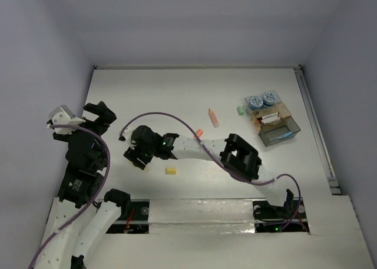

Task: Sort the stationery into containers
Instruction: Pick up the pen from the center of the board.

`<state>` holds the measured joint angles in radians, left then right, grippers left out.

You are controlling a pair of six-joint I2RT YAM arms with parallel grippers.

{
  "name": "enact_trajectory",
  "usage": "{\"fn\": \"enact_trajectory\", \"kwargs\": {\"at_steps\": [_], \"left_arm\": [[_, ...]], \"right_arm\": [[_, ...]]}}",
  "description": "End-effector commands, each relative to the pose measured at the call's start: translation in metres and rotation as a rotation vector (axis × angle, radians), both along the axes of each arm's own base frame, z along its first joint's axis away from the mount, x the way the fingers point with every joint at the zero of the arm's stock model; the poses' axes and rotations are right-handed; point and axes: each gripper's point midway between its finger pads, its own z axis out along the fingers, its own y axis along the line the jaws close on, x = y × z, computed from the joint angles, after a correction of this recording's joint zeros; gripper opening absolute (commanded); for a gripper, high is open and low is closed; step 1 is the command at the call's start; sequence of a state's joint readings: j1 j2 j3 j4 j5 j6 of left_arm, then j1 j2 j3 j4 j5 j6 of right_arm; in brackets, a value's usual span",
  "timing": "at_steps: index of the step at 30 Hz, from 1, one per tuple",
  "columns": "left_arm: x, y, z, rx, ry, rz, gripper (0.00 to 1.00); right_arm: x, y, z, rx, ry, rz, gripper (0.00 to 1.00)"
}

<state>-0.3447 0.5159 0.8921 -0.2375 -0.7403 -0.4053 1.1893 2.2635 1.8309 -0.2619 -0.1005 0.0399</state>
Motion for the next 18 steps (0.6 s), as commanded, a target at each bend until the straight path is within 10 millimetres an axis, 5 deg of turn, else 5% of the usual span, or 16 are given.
{"fn": "enact_trajectory", "kwargs": {"at_steps": [1, 10, 14, 18], "left_arm": [[0.007, 0.002, -0.004, 0.006, 0.009, 0.026, 0.99], [0.008, -0.004, -0.005, 0.009, -0.010, -0.015, 0.99], [0.008, -0.006, -0.007, 0.017, -0.011, -0.028, 0.99], [0.007, -0.011, -0.002, 0.029, -0.030, -0.067, 0.99]], "right_arm": [[-0.003, 0.007, -0.005, -0.061, -0.023, 0.013, 0.67], [-0.017, 0.007, -0.050, -0.172, -0.001, 0.027, 0.57], [-0.017, 0.007, -0.060, -0.211, -0.014, 0.011, 0.26], [-0.013, 0.015, -0.048, -0.164, -0.014, -0.024, 0.12]]}}
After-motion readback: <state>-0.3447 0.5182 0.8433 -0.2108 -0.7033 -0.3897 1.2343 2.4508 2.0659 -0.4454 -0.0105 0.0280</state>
